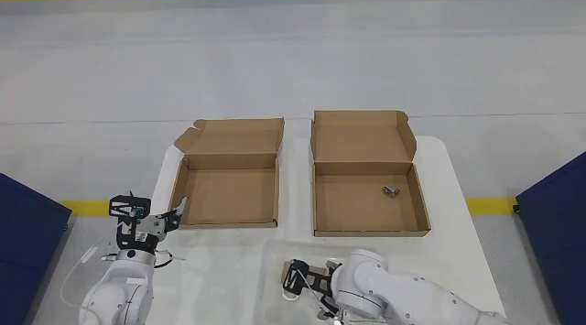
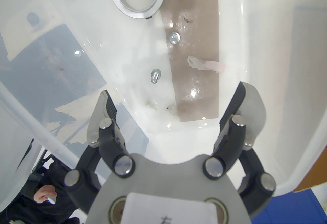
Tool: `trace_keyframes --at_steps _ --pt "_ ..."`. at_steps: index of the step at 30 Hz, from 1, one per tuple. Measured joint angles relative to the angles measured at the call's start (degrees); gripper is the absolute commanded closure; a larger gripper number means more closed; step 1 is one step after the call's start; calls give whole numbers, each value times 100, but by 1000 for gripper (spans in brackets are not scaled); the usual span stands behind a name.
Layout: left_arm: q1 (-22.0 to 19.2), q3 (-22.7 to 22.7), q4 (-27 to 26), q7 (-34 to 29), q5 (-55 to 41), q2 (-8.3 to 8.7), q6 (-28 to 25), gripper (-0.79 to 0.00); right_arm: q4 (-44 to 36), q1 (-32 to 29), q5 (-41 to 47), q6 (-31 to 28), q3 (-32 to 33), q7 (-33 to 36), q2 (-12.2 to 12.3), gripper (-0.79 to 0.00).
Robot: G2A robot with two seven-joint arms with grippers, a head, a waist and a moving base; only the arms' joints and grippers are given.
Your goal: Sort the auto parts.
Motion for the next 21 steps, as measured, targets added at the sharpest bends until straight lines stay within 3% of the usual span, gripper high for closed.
trace_keyframes --at_steps 16,21 --pt "0 0 0 0 0 0 0 -785 115 3 -140 -4 -141 131 -137 -785" --pt "0 0 0 0 0 0 0 -785 219 -109 -253 -49 -143 -115 -148 -785"
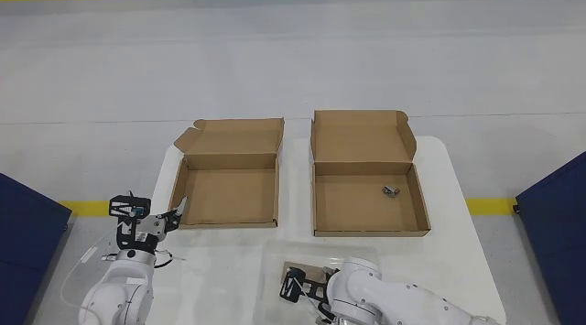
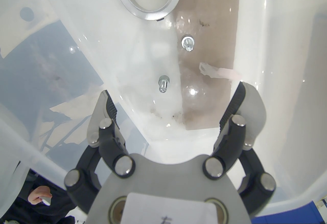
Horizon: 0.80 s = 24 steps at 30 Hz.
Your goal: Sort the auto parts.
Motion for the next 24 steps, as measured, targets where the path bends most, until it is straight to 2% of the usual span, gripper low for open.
trace_keyframes --at_steps 11,16,17,20,24 --pt "0 0 0 0 0 0 0 -785 4 -24 -72 -35 23 14 -23 -785" --pt "0 0 0 0 0 0 0 -785 12 -137 -252 -127 57 -248 -10 -785" --pt "0 0 0 0 0 0 0 -785 -21 -162 -266 -149 79 -249 -4 -690" --pt "0 0 0 0 0 0 0 -785 -115 -216 -308 -210 134 -226 11 -499" --pt "0 0 0 0 0 0 0 -785 -206 -281 -359 -265 202 -179 26 -385"
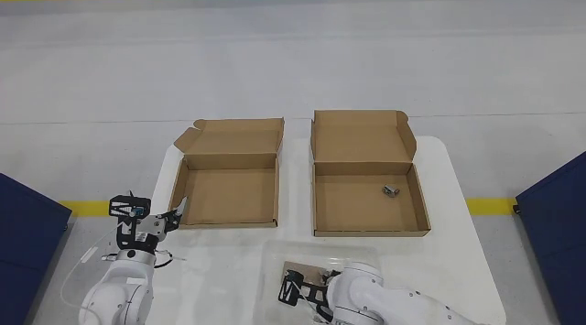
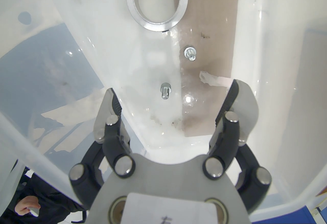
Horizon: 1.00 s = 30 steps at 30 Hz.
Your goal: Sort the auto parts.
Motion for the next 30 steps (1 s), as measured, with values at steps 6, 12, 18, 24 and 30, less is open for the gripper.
trace_keyframes --at_steps 6,12,18,24,30 --pt "0 0 0 0 0 0 0 -785 -32 -62 -27 -75 69 89 -4 -345" --pt "0 0 0 0 0 0 0 -785 6 -97 20 -93 119 170 -34 -329" --pt "0 0 0 0 0 0 0 -785 67 -92 73 -174 138 219 -76 -240" --pt "0 0 0 0 0 0 0 -785 117 -86 91 -221 122 256 -128 -105" --pt "0 0 0 0 0 0 0 -785 155 -67 71 -206 125 339 -177 0"
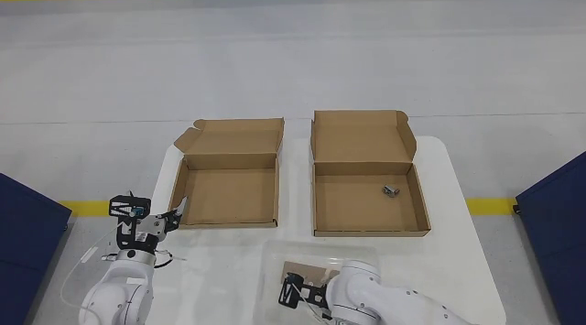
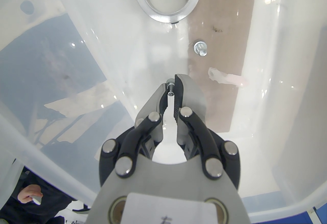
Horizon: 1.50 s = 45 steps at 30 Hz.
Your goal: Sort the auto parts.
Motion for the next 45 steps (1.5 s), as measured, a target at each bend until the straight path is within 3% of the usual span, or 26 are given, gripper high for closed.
trace_keyframes --at_steps 22,28,38,45 --pt "0 0 0 0 0 0 0 -785 -143 -16 13 -16 119 154 -21 0" --pt "0 0 0 0 0 0 0 -785 -511 -331 659 -291 1014 -74 248 0" --pt "0 0 0 0 0 0 0 -785 -1223 -1559 2362 -1380 3182 -528 822 0" --pt "0 0 0 0 0 0 0 -785 -1218 -1572 2394 -1401 3216 -535 827 0"
